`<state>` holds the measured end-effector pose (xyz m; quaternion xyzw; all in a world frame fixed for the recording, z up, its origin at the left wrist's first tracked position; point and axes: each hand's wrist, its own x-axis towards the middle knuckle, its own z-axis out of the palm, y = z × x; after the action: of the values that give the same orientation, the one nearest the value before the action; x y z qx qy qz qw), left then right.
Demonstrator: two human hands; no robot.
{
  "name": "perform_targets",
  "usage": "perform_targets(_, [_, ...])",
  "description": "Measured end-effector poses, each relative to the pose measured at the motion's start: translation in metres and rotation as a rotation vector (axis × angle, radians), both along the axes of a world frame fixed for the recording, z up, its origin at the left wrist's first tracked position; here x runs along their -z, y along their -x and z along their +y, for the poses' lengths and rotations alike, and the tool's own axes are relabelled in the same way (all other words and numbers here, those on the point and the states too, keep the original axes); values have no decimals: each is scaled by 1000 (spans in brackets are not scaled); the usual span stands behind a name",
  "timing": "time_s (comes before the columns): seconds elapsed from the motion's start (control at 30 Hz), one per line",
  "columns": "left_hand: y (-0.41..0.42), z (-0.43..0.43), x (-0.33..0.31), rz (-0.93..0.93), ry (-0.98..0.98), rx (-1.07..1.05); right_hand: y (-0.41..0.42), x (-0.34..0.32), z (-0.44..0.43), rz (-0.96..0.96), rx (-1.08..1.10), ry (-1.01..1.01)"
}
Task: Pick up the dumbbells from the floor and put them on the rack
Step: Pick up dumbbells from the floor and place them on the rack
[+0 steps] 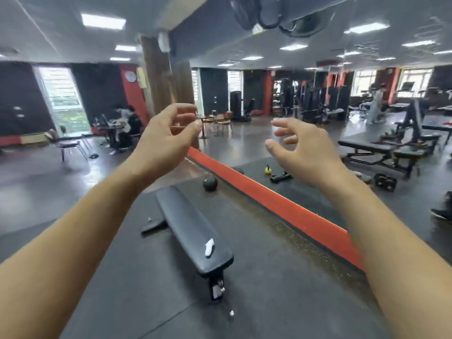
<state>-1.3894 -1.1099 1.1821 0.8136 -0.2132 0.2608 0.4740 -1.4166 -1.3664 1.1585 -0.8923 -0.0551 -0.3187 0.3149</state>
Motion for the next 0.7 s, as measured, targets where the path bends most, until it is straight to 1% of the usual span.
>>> perform_targets(0.2, [-50, 157, -5, -2, -33, -213, -96, -2, 164, -14, -172, 23])
perform_targets(0.4, [-101, 298, -1, 9, -32, -317, -178, -3, 314, 15, -273, -28])
perform_targets(0.57, [-147, 384, 1, 115, -37, -350, -232, -9, 396, 41, -305, -4])
perform_targets(0.7, [-187, 431, 1, 139, -31, -372, -277, -15, 438, 26, -317, 14])
